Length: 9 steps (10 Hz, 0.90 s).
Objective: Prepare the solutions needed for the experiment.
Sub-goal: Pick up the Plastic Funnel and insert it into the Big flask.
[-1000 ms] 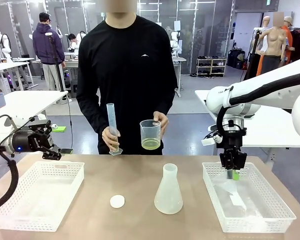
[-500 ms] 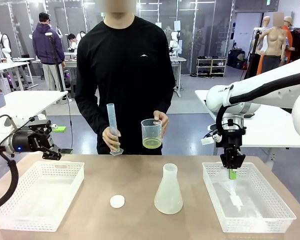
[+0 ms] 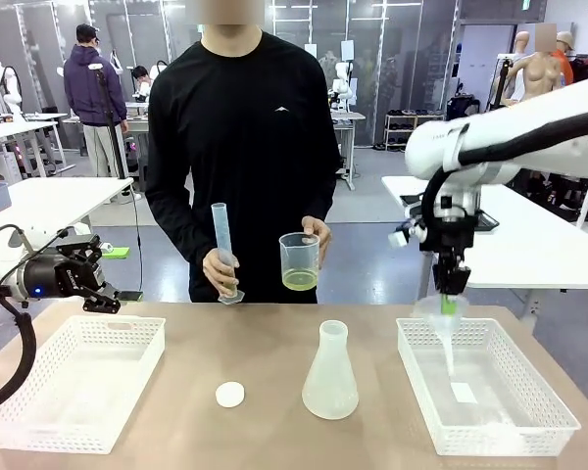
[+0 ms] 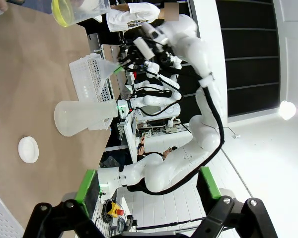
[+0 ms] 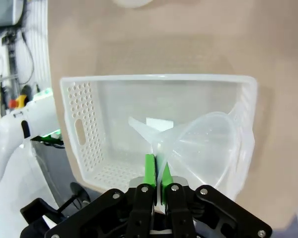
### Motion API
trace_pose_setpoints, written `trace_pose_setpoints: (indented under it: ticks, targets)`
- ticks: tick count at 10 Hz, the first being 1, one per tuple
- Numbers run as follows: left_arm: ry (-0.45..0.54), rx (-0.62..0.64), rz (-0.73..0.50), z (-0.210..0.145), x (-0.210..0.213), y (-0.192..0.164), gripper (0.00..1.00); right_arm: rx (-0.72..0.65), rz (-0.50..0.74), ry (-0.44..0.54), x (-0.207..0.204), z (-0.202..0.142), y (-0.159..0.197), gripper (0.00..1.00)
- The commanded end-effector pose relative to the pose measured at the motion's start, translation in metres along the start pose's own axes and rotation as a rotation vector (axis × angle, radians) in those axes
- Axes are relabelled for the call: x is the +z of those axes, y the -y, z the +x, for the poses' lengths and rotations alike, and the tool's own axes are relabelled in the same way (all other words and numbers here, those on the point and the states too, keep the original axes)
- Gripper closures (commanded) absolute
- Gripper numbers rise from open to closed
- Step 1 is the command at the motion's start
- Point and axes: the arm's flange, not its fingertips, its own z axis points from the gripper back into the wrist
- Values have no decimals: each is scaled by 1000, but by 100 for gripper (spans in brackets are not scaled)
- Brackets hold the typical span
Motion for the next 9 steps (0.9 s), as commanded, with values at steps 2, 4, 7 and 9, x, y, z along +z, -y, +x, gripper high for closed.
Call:
trace_pose_setpoints:
  ticks: [2, 4, 7, 9]
  targets:
    - [-1, 0, -1, -1, 0, 1, 0, -88, -264, -137, 41, 22, -88, 100]
    - [-1, 0, -1, -1, 0, 1, 0, -107, -475, -196, 64, 42, -146, 100]
    - [-1, 0, -1, -1, 0, 1, 0, -104, -683, -224, 57, 61, -205, 100]
    - [-1, 0, -1, -1, 0, 1, 0, -131, -746, -207, 49, 62, -217, 100]
